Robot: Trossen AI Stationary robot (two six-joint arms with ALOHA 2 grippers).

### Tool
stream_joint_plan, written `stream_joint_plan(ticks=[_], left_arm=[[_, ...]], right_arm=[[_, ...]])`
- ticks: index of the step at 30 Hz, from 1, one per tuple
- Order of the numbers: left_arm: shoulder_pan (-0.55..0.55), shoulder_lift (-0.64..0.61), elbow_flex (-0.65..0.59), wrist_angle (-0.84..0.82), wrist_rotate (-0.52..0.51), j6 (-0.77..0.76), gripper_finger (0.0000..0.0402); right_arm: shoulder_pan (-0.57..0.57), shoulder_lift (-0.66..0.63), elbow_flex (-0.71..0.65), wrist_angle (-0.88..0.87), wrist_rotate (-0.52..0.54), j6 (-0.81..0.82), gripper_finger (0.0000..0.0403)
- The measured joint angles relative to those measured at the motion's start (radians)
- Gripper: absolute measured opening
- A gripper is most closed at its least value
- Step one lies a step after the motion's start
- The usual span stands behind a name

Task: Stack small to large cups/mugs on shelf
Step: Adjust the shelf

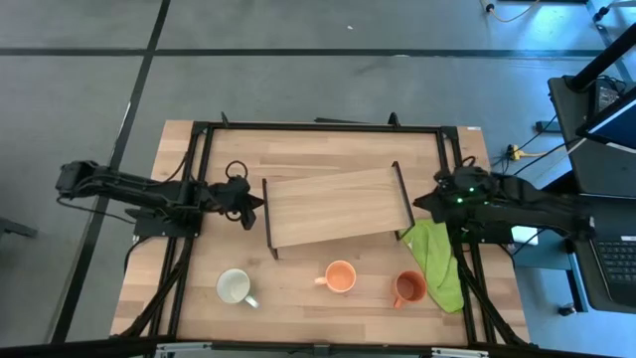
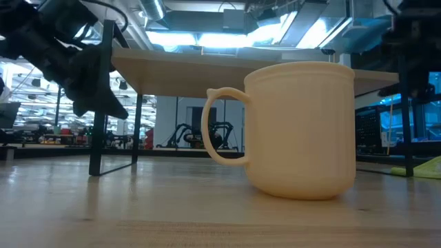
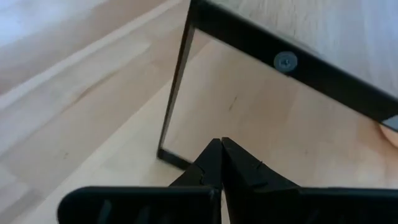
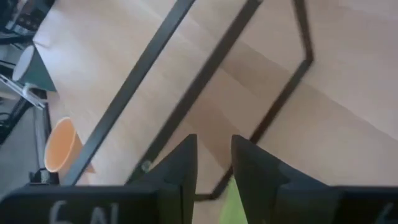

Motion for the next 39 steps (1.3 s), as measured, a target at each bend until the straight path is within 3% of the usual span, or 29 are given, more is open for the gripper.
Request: stream_joint_plan(ticks=[8, 18, 27, 34, 39], left_arm=[[0.108, 0.0, -0.007, 0.022, 0.016, 0.116, 0.0], [0.32, 0.001, -0.009, 0.105, 0.206, 0.275, 0.0], [0.383, 0.001, -0.009, 0.104, 0.297, 0.292, 0.0], [0.408, 0.001, -0.005, 0.093, 0.301, 0.312, 0.0], [0.463, 0.001, -0.005, 0.094, 0.301, 0.36, 0.0]], right_arm=[[0.001, 0.124, -0.049, 0.158, -0.028, 0.001, 0.01], [0.082, 0.29, -0.049, 0.374, -0.026, -0.007, 0.01], [0.096, 0.322, -0.048, 0.364, 0.031, -0.026, 0.01], [0.095, 0.316, -0.008, 0.291, 0.146, -0.076, 0.01], [0.095, 0.316, 0.012, 0.294, 0.15, -0.079, 0.01]])
